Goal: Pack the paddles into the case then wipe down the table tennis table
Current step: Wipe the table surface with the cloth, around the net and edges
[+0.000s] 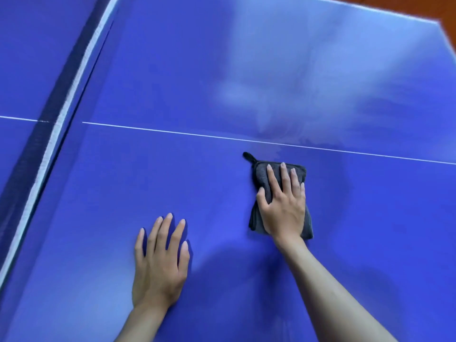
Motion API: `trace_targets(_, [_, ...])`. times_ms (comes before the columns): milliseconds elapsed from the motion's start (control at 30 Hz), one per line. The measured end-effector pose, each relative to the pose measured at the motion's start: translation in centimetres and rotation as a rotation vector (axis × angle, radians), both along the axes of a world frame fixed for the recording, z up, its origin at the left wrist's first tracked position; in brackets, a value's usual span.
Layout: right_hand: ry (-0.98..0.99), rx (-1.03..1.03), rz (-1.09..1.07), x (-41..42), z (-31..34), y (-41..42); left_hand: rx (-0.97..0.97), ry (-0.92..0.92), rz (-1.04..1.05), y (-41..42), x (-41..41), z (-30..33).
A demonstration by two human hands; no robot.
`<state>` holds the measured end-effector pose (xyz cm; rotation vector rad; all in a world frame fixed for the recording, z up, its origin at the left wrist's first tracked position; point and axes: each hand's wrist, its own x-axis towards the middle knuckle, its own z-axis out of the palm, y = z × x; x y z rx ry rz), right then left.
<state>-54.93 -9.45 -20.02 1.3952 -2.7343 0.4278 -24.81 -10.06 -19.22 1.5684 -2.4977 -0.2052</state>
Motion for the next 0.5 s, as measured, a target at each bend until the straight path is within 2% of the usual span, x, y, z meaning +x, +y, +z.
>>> trace_targets(333, [-0.059,0.077,0.008,-3.3,1.0,-7.4,-0.024,0.007,0.007,-0.2,0.0,-0.2])
trace_targets(500, [-0.064,0.086,0.027,-3.2,0.9,-7.0,-0.058,0.017,0.006,-0.2,0.1,-0.1])
